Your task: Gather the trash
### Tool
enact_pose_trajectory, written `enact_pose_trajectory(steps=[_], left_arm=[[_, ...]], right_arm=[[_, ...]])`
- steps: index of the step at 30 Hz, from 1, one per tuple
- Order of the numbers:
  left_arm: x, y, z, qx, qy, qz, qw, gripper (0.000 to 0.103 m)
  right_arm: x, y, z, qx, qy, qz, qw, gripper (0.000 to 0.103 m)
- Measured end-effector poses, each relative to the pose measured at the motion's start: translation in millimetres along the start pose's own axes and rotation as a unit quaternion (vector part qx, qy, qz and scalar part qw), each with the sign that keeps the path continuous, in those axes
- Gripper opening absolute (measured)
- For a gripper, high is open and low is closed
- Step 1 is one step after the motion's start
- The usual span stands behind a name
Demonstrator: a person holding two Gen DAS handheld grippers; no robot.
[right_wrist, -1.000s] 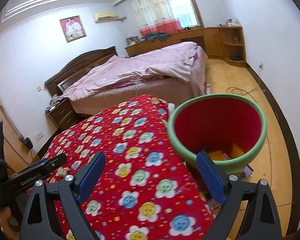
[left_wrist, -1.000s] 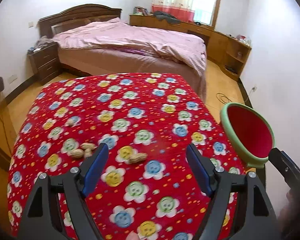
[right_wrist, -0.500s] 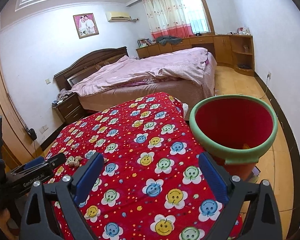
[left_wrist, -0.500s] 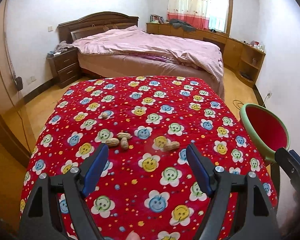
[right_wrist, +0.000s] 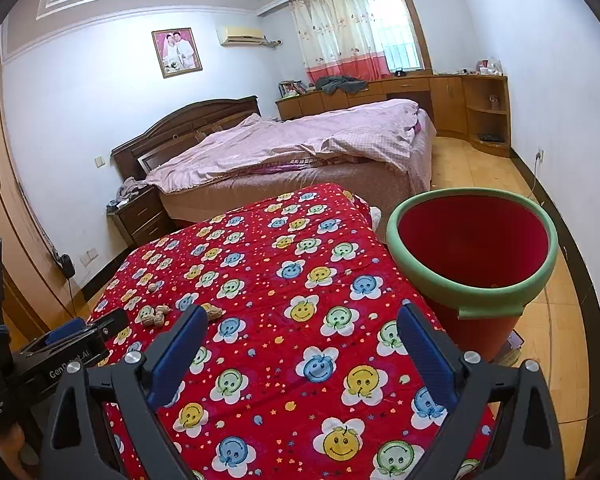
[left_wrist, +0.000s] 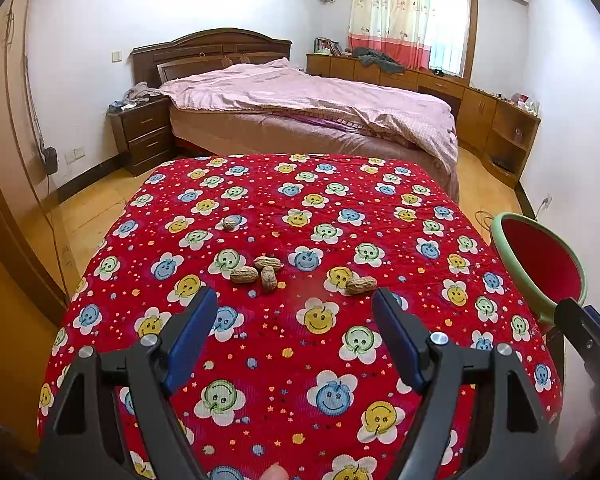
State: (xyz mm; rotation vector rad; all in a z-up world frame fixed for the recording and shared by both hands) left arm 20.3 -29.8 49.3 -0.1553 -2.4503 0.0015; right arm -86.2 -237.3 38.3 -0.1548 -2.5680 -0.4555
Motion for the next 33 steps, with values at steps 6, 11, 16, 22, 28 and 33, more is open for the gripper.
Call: enact_pose_trajectory(steps=[6, 11, 16, 22, 28, 33], left_arm=[[-1.0, 0.3, 0.5, -0.002, 0.0, -0.002, 1.0, 0.079], [-1.8, 0.4, 0.5, -0.001, 0.0, -0.002, 1.0, 0.079], [-1.9, 1.7, 0.7, 0.001, -0.001, -0.002, 1.0, 0.079], [-2.5, 4.0, 1.6, 0.003, -0.002, -0.003, 1.0, 0.079], [-3.1, 5.1, 2.2, 0.005, -0.002, -0.003, 1.0, 0.079], [-3.6, 5.5, 2.2, 0.005, -0.002, -0.003, 1.0, 0.079]], right_arm=[[-1.1, -1.0, 0.1, -0.002, 0.003, 0.002, 1.0, 0.097], [-2.4, -1.8, 1.2, -0.003, 0.005, 0.002, 1.0, 0.097], [-2.6, -2.2, 1.8, -0.003, 0.006, 0.002, 1.0, 0.097], [-3.2, -2.4, 2.7, -0.003, 0.007, 0.001, 1.0, 0.097], [-5.2, -2.8, 5.6, -0.003, 0.008, 0.001, 1.0, 0.097], [-5.1, -3.0, 5.3, -0.004, 0.009, 0.001, 1.0, 0.097]])
Point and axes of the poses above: each gripper's, at about its wrist camera, not at the fingertips, and x roughly against the way its jaws point, y to its left, z to its underside, the point moved 1 cm from there along -x, roughly the way its jaws point
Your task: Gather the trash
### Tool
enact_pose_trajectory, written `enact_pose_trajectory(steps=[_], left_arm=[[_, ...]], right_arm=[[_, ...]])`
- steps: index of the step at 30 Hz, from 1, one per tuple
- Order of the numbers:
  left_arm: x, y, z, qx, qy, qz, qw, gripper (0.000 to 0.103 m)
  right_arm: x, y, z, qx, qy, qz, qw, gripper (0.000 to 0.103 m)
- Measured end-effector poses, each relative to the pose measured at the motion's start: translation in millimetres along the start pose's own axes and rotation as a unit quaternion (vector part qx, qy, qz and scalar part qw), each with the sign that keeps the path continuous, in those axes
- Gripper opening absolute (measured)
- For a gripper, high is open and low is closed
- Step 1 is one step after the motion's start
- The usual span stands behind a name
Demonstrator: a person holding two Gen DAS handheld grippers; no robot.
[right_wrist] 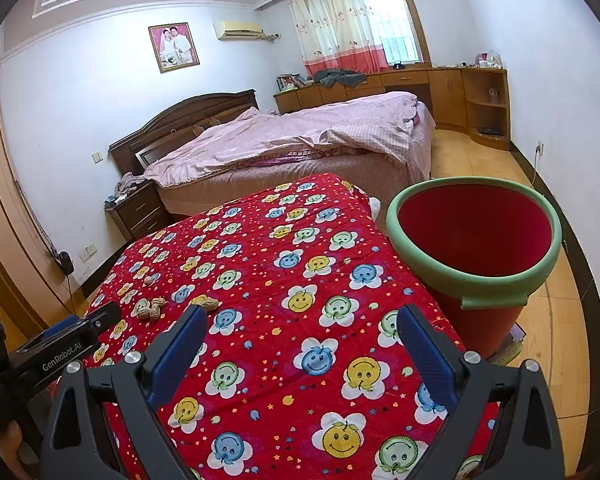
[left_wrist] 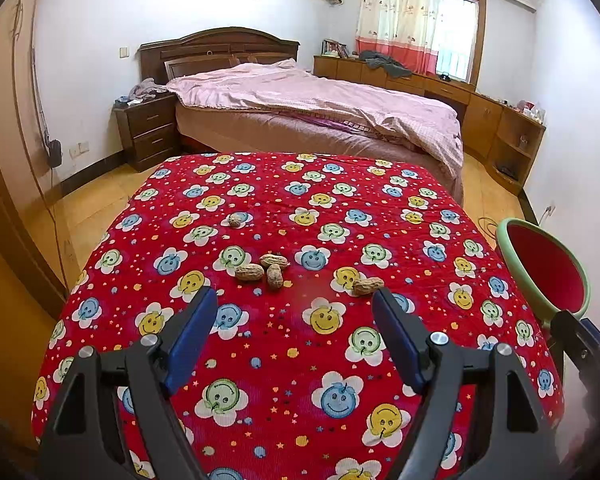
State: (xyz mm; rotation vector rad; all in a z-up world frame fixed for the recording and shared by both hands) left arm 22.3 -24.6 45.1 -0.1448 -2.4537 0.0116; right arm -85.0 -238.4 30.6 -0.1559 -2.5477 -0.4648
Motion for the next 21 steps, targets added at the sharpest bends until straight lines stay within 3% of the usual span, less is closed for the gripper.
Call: enact_pose_trajectory(steps=[21], left_arm=[[0.3, 1.5, 0.5, 0.001, 0.0, 0.001, 1.0, 0.079]], right_arm=[[0.1, 0.3, 0.1, 0.0, 0.001, 0.0, 1.0, 0.097]])
Point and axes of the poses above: each gripper's, at about its wrist camera, not at the fingertips, and x roughly against the way its jaws point, y to its left, z to its underside, the point moved 1 cm from there along -x, roughly the way its jaws point
